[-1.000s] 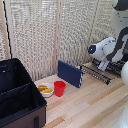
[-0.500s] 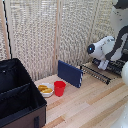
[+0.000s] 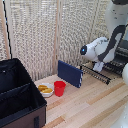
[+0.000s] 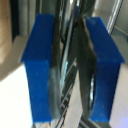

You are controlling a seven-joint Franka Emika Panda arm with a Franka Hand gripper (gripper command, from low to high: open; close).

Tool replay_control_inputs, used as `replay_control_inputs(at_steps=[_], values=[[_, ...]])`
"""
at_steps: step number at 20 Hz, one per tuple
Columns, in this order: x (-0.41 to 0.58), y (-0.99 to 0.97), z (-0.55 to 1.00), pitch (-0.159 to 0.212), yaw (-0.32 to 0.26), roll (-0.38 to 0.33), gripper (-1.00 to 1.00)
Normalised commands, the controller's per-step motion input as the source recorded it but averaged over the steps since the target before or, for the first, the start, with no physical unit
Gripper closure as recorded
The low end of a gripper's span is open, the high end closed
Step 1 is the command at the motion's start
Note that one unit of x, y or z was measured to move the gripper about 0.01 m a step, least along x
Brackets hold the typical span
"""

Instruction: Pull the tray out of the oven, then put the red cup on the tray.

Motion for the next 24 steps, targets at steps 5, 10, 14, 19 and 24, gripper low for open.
replay_control_inputs(at_steps=[5,10,14,19,24], values=[[0.087,0.69,-0.04,0.043,-0.061,0.033,1.0],[0.088,0.05,-0.1,0.05,-0.015,0.024,-1.0],[0.188,0.06,-0.1,0.016,-0.022,0.042,-1.0],[0.067,0.21,0.1,0.015,-0.137,0.03,-1.0],[0.013,0.09,0.55,-0.008,-0.314,-0.05,-1.0]])
